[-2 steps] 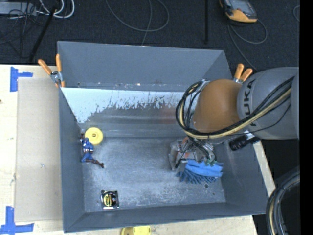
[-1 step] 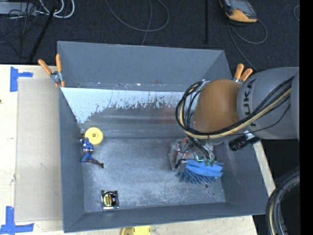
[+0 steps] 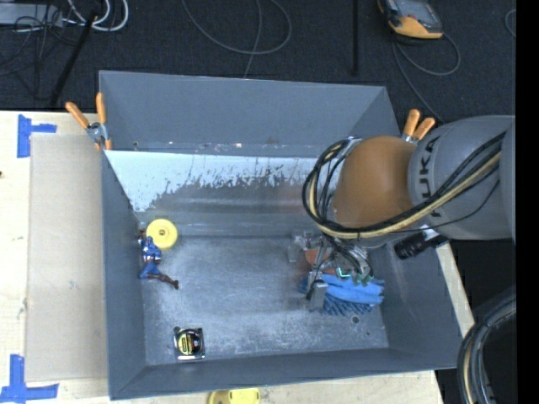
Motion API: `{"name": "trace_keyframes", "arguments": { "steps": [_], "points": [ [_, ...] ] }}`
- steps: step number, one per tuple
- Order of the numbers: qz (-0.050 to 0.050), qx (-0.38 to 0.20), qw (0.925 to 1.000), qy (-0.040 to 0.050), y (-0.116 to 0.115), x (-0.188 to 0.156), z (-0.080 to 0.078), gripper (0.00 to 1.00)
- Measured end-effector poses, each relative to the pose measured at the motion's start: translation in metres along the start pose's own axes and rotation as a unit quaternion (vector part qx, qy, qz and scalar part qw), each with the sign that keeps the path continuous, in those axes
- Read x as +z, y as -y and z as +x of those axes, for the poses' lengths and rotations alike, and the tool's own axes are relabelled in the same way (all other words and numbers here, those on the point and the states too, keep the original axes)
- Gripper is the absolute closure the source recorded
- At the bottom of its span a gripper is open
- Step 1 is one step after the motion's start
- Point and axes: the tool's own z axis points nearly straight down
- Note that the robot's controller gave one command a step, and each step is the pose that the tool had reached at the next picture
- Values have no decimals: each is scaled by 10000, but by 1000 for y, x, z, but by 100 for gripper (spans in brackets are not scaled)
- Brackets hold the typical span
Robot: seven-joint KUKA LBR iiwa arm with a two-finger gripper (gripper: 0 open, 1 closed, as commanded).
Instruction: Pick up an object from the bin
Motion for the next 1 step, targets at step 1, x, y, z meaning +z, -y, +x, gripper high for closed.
{"name": "trace_keyframes", "arguments": {
  "steps": [1],
  "points": [
    [-6, -305, 9995, 3, 47, 11, 26, 0]
  ]
}}
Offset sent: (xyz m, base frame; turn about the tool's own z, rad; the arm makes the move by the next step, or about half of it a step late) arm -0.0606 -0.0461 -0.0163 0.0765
